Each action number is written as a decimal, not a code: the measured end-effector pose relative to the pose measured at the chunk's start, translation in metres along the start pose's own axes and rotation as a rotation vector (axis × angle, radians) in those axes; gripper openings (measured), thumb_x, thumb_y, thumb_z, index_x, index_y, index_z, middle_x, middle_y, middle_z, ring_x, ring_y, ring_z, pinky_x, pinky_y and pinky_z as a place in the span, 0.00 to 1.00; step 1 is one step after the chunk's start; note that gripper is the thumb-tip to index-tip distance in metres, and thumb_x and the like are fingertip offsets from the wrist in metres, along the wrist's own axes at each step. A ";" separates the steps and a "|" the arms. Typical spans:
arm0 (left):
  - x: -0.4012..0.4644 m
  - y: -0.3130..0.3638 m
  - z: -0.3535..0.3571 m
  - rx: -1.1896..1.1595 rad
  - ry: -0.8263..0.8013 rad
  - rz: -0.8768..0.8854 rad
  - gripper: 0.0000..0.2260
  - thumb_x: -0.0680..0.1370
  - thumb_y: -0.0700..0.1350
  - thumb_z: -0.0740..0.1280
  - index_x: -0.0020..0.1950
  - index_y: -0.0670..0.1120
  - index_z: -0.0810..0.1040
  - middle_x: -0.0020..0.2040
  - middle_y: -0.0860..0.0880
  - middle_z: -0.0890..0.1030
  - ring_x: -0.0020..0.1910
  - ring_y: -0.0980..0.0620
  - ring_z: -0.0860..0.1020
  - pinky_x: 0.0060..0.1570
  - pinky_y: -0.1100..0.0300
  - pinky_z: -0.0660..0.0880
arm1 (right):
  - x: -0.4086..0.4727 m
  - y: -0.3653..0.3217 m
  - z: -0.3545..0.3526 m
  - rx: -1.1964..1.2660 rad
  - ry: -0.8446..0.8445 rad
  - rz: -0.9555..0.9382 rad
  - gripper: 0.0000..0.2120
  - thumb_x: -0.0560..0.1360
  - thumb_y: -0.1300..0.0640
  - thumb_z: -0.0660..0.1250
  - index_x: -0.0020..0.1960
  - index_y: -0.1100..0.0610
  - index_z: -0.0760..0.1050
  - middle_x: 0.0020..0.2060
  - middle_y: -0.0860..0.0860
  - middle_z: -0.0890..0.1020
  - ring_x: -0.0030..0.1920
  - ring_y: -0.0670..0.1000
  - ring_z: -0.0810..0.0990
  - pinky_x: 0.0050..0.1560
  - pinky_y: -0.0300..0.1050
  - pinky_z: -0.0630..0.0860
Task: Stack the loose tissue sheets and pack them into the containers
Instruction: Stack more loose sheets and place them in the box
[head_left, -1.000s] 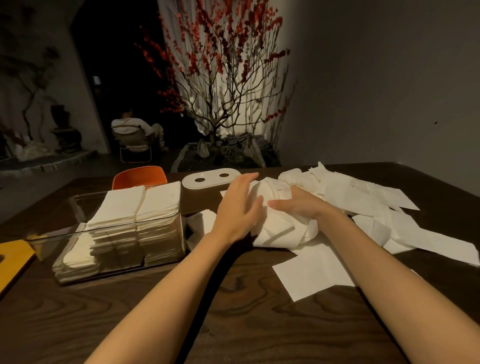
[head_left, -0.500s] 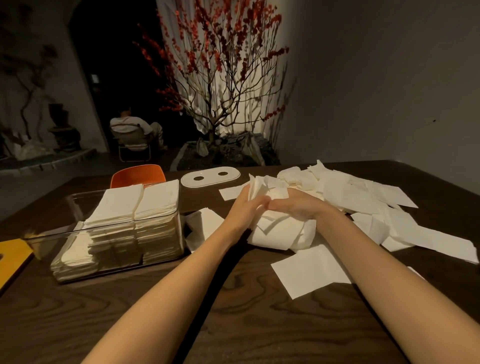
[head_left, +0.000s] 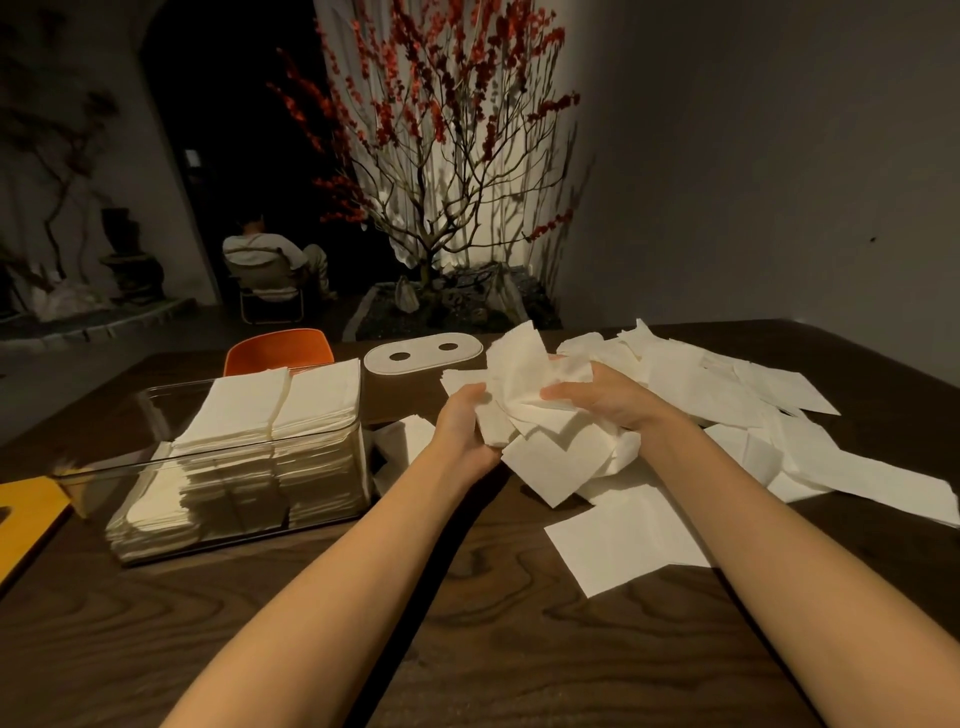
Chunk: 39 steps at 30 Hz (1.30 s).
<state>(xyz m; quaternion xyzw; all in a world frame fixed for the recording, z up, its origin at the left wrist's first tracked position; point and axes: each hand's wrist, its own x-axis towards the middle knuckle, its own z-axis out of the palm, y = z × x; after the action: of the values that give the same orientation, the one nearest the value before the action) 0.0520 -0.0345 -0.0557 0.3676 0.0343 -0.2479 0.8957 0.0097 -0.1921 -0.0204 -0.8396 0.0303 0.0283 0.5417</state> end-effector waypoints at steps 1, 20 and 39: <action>0.000 -0.001 -0.001 -0.022 -0.014 -0.033 0.13 0.81 0.40 0.56 0.66 0.42 0.69 0.61 0.38 0.76 0.56 0.39 0.77 0.62 0.42 0.72 | 0.000 0.001 0.000 0.036 -0.014 0.009 0.15 0.75 0.50 0.69 0.59 0.45 0.69 0.46 0.50 0.79 0.46 0.49 0.78 0.40 0.43 0.73; -0.008 -0.001 0.001 -0.041 -0.233 -0.076 0.29 0.79 0.62 0.56 0.73 0.44 0.64 0.65 0.39 0.77 0.66 0.36 0.72 0.65 0.40 0.67 | 0.002 0.004 0.003 -0.281 0.009 0.168 0.22 0.75 0.44 0.67 0.65 0.48 0.66 0.59 0.52 0.76 0.57 0.54 0.75 0.64 0.53 0.72; 0.004 -0.001 -0.012 -0.130 -0.139 0.026 0.17 0.82 0.50 0.52 0.63 0.42 0.72 0.66 0.37 0.74 0.67 0.34 0.70 0.69 0.39 0.62 | 0.015 0.011 -0.011 -0.132 0.023 0.149 0.28 0.70 0.40 0.71 0.65 0.49 0.68 0.53 0.53 0.79 0.53 0.54 0.78 0.54 0.50 0.76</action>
<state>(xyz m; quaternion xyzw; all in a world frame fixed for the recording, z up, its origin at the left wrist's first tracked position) 0.0568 -0.0283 -0.0660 0.2908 -0.0169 -0.2586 0.9210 0.0236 -0.2074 -0.0273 -0.8692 0.0968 0.0607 0.4811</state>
